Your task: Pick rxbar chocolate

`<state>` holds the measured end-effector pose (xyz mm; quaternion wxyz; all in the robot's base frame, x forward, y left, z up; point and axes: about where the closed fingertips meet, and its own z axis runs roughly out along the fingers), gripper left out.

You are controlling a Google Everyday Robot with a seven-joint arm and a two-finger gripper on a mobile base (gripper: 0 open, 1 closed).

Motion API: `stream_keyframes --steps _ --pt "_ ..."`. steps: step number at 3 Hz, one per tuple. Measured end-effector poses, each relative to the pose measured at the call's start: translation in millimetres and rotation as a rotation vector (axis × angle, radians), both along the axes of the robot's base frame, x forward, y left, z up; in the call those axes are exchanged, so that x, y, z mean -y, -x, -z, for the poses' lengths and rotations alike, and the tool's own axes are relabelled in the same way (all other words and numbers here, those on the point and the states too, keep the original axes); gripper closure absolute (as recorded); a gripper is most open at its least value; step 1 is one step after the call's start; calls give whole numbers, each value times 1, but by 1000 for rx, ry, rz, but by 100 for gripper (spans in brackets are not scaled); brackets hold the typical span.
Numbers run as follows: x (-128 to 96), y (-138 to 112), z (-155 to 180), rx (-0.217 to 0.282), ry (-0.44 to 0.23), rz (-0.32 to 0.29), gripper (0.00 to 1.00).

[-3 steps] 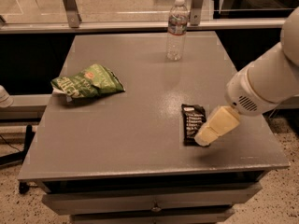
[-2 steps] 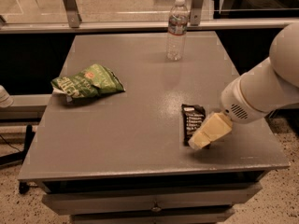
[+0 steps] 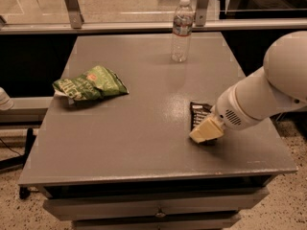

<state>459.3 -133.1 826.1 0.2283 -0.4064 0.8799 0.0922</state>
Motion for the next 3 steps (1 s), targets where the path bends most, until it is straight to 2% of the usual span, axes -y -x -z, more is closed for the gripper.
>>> stream_keyframes --steps 2,3 --pt "-6 11 2 -16 -17 24 88" --pt "0 4 -12 13 3 14 100"
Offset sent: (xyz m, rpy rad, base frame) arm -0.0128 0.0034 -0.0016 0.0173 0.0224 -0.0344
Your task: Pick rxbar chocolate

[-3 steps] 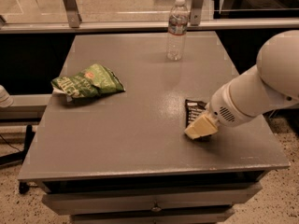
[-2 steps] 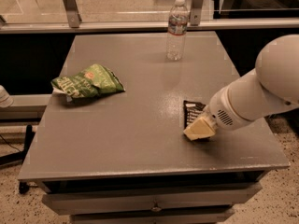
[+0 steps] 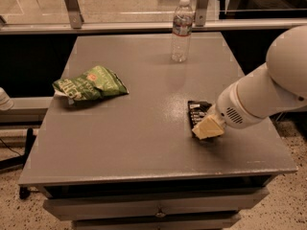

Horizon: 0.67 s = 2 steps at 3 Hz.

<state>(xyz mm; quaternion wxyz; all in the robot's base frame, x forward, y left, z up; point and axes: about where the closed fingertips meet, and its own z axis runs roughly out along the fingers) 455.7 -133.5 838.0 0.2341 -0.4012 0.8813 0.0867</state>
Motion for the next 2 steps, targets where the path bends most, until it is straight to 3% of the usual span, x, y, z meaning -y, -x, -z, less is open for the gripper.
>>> stream_keyframes --steps 2 --pt "28 -42 -64 129 30 -45 100"
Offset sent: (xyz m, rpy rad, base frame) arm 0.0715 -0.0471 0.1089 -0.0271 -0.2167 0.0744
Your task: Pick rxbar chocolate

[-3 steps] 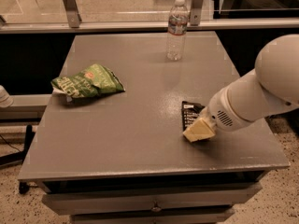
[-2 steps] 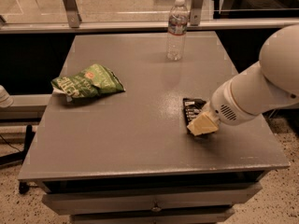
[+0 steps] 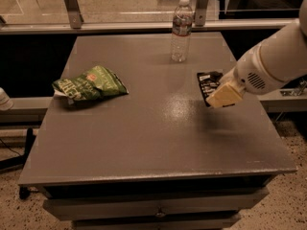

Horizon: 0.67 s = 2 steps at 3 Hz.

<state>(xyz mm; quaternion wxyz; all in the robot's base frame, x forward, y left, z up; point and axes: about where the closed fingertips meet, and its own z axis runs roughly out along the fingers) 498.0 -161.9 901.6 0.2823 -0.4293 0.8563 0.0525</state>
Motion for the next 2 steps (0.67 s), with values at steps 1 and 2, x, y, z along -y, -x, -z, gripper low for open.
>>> stream_keyframes --steps 1,2 --pt "9 -10 -27 40 -36 -24 100" --pt "10 -11 -34 33 -104 -49 100"
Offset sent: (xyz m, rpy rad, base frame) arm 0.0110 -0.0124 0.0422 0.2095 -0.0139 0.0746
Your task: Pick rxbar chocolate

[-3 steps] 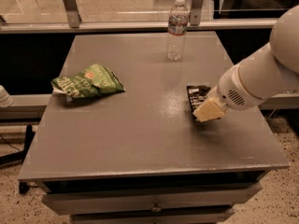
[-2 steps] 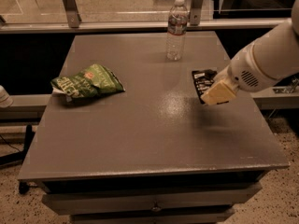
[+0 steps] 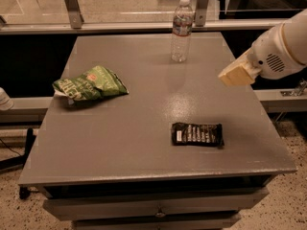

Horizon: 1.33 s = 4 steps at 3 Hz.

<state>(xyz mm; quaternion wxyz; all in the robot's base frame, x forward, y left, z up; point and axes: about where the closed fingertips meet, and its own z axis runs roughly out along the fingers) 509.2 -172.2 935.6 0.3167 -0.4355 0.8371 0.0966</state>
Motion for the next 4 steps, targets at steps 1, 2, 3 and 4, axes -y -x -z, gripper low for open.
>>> stream_keyframes --steps 1,2,3,4 --pt "-7 6 5 -33 -61 -31 100" --pt "-21 26 19 -70 -103 -104 84" --pt "-40 50 30 -75 -136 -185 61" --pt "-59 70 37 -30 -114 -259 38"
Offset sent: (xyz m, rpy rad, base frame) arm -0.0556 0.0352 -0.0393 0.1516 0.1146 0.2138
